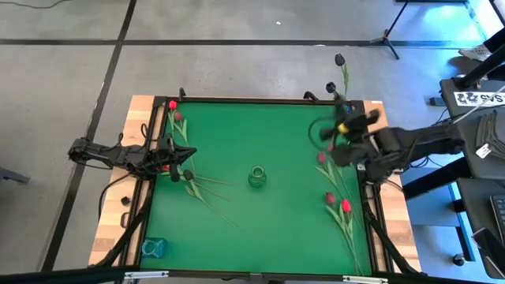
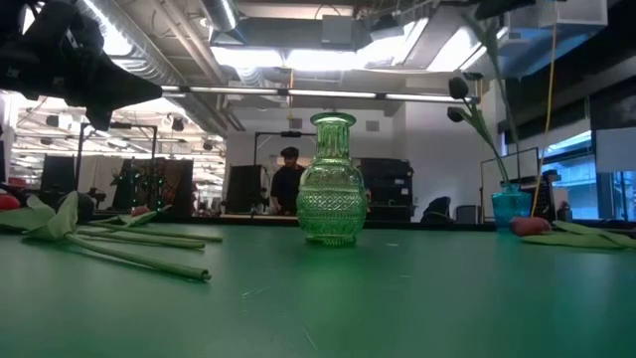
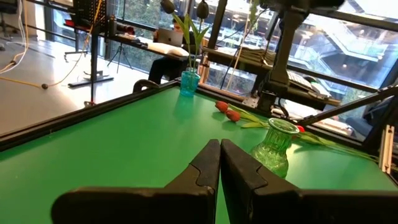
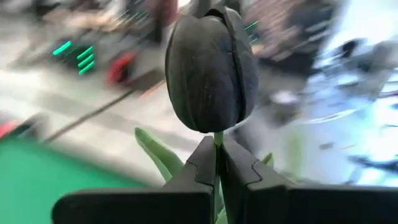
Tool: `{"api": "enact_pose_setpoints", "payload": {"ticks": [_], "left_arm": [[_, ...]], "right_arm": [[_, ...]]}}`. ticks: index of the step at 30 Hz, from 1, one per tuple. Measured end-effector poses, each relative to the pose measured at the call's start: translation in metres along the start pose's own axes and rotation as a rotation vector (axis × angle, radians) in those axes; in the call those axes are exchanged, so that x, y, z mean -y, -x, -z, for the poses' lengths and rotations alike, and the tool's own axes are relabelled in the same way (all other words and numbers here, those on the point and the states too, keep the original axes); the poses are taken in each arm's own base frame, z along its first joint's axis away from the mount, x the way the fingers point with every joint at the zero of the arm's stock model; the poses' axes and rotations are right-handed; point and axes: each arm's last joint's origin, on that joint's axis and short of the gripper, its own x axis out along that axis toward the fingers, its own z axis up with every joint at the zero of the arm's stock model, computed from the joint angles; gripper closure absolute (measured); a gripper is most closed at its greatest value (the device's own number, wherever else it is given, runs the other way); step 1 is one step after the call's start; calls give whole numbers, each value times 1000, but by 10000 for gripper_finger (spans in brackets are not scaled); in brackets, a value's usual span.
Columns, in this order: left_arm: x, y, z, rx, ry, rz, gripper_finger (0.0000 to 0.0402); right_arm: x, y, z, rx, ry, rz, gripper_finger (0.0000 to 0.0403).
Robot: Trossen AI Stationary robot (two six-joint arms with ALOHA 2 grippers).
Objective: Sort flowers into vase by color
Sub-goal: Put the right black flower into the top right blue vase
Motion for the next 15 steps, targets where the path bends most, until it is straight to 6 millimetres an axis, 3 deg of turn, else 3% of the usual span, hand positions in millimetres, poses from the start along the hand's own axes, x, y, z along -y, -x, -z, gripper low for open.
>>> {"api": "enact_pose_setpoints", "payload": {"ticks": [3,10,15], "left_arm": [[0,0,0,0,0,0,391],[0,0,0,0,0,0,391],[0,0,0,0,0,0,391]], "right_arm": [[13,-13,-6,79,-8,160,398],[39,-55,1,35,44,460,397],[52,-81,0,52,-88,638,396]]}}
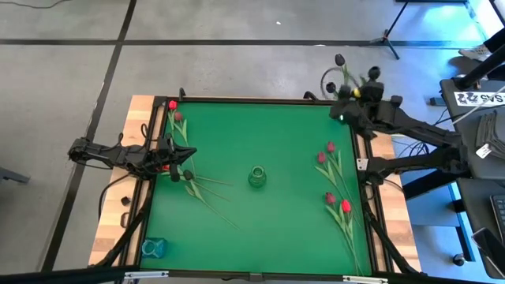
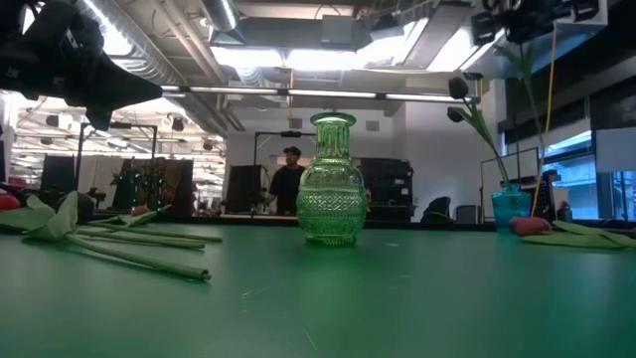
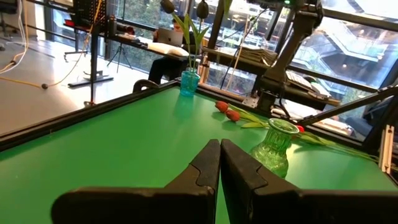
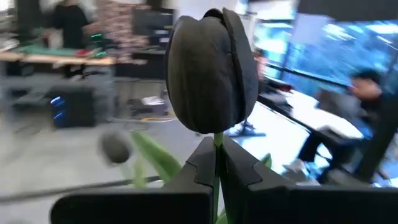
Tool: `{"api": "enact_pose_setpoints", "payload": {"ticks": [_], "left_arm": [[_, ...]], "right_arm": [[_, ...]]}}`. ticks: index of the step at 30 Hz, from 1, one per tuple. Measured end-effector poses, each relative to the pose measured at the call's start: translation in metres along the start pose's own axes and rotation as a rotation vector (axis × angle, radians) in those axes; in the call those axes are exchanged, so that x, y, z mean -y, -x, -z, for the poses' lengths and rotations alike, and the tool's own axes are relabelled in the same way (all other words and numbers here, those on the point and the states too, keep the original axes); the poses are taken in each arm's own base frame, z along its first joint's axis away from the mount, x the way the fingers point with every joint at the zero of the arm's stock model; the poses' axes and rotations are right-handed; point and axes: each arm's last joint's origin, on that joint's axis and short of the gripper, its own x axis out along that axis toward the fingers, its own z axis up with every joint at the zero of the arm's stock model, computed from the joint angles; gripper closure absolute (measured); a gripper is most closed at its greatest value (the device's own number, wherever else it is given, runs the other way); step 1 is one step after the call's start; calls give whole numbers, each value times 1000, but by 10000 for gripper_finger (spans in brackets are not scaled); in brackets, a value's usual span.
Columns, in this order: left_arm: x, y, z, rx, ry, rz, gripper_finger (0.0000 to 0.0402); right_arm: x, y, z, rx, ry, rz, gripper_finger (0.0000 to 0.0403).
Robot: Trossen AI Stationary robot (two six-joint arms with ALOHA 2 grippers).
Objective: Sort flowers into vase by color
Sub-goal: Put the right black flower into the top right blue vase
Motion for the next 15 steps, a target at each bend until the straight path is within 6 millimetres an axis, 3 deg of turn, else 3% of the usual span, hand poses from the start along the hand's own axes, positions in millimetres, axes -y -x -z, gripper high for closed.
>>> {"api": "enact_pose_setpoints", "payload": {"ticks": [3,10,15], "left_arm": [[0,0,0,0,0,0,391],[0,0,0,0,0,0,391],[0,0,0,0,0,0,391]], "right_arm": [[-6,-16,-5,4,-82,92,396],[-22,-53,-14,-26,46,232,396],[-34,-71,-31,-52,-11,88,396]]}}
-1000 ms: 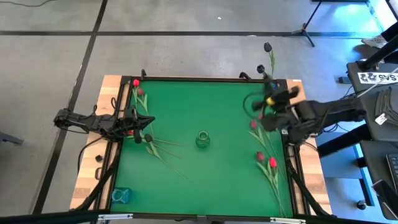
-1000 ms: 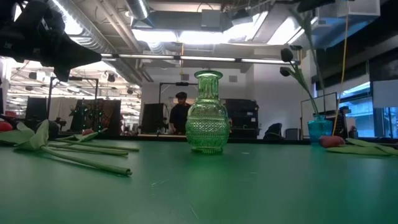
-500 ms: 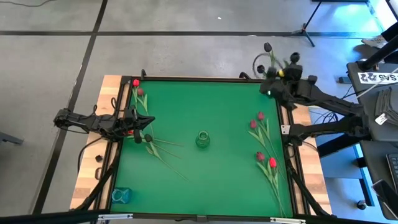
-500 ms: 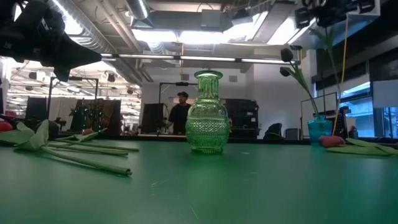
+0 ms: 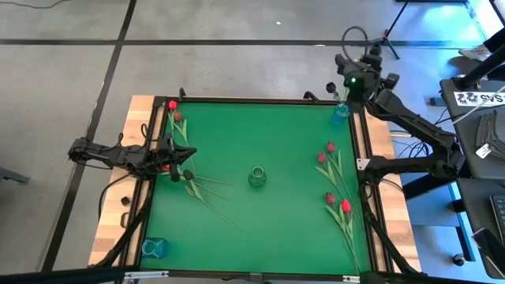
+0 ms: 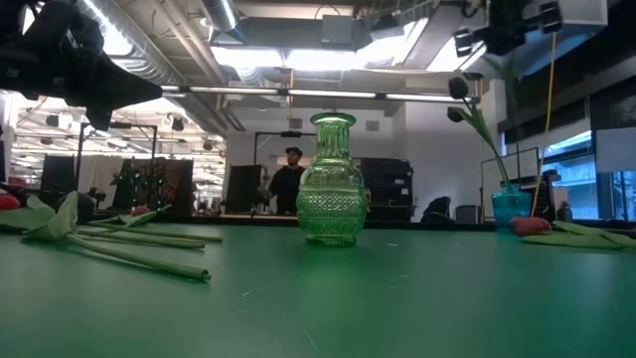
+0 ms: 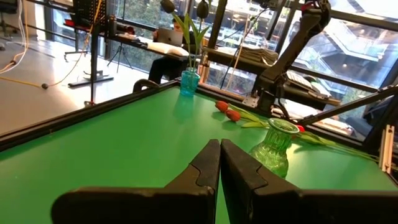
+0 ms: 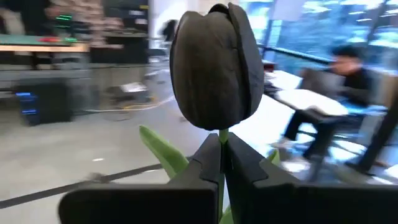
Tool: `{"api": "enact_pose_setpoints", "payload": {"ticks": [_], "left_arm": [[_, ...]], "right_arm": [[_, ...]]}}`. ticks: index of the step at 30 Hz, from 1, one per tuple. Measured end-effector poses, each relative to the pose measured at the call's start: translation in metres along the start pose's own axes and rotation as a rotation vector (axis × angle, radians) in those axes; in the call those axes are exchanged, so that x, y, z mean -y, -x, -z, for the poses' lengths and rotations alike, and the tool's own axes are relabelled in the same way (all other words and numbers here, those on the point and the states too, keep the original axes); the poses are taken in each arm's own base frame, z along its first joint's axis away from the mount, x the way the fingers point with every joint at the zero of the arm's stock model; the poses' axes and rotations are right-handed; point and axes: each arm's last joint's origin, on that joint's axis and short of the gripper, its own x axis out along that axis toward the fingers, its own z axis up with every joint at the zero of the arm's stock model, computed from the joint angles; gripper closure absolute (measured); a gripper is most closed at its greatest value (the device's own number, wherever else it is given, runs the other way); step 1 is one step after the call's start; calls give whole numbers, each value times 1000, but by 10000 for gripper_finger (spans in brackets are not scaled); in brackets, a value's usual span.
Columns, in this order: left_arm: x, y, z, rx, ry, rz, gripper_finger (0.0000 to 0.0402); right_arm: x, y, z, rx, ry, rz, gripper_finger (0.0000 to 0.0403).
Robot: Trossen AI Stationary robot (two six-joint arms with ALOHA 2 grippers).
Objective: Sort flowers into vase by color
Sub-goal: Put the right black flower into the top right blue vase
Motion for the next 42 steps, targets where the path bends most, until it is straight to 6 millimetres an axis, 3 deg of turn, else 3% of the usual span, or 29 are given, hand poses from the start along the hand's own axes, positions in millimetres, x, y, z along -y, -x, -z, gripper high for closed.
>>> {"api": "enact_pose_setpoints", "payload": {"ticks": [6,21,36,42], "left_arm": [[0,0,0,0,0,0,391],[0,0,0,0,0,-1,391],[0,0,0,0,-1,-1,391],[0,0,0,0,0,-1,391]], "right_arm": [[-3,-13,-7,13,15,-91,395],[-14,-20,42,-8,54,-132,395],[-13,-19,35,38,108,-161,395],[-20,-2,36,37,137,-352,395]]}}
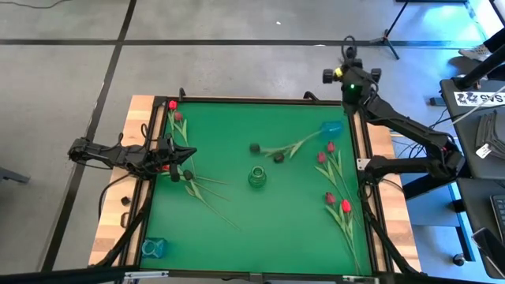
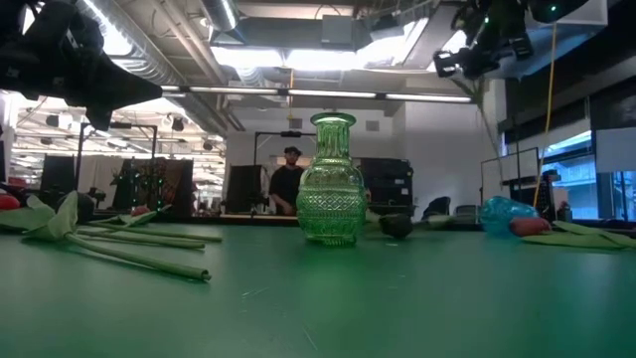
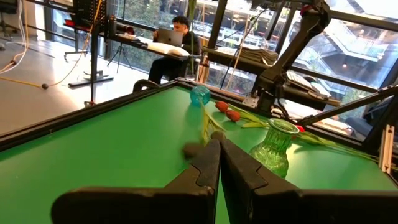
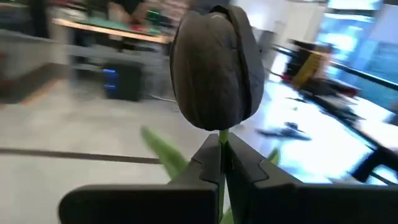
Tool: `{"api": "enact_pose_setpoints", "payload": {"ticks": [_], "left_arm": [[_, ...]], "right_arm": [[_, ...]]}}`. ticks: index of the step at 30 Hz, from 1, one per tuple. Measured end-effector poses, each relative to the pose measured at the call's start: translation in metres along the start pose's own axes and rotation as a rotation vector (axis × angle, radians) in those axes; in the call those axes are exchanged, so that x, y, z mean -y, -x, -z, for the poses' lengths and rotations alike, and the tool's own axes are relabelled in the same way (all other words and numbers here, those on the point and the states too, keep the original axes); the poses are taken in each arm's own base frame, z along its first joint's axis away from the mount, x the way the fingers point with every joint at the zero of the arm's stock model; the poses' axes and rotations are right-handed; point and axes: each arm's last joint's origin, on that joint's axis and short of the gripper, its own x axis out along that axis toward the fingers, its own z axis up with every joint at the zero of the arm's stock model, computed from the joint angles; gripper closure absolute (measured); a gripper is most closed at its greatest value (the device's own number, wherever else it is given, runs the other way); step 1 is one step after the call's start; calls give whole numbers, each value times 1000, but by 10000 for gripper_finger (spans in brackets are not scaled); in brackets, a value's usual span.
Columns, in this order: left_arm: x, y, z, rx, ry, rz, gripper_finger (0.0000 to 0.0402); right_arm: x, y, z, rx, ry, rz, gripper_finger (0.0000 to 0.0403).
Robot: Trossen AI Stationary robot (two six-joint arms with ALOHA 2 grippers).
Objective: Sort flowers into vase by color
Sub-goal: Put the right black flower into the top right blue vase
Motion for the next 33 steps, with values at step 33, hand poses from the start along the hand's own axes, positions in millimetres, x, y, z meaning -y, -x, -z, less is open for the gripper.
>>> {"api": "enact_pose_setpoints", "payload": {"ticks": [33], "left_arm": [[0,0,0,1,1,0,391]], "right_arm": [[-58,131,56,-472,630,-1390,380]]}}
